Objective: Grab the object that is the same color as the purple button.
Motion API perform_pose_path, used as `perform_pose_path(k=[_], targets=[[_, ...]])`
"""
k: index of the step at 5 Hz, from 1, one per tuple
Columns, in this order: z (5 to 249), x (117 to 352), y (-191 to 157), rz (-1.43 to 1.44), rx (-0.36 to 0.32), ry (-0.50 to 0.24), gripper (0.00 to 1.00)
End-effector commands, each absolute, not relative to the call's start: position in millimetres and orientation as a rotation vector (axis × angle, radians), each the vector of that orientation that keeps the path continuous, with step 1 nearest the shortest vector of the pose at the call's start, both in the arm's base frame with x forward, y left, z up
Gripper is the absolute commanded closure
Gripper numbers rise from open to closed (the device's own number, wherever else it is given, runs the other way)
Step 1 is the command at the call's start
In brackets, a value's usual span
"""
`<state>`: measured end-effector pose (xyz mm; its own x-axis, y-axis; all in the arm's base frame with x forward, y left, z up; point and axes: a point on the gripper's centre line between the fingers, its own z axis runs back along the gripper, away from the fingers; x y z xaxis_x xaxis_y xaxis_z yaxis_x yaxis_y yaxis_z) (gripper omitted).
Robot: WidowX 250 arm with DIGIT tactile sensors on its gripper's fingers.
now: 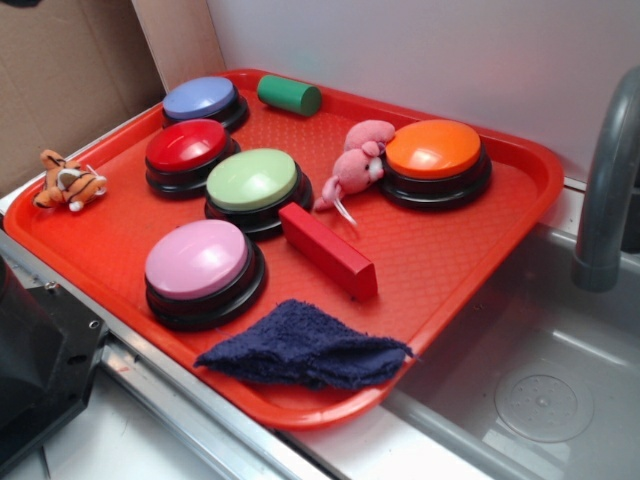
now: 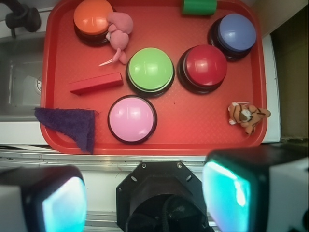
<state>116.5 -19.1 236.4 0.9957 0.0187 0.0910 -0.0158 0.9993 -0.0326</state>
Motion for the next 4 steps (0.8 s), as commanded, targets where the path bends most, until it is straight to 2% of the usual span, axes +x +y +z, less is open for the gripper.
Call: perform_pose_path(k=[1, 2, 4], targets=[[236.4, 116.5, -19.1, 0.017, -0.032, -0.091, 0.00], [219.9, 125.6, -36.9, -0.201, -0.082, -0.097, 0.00], [199.8, 125.6, -81.0, -0.428, -0.072, -0.125, 0.00]])
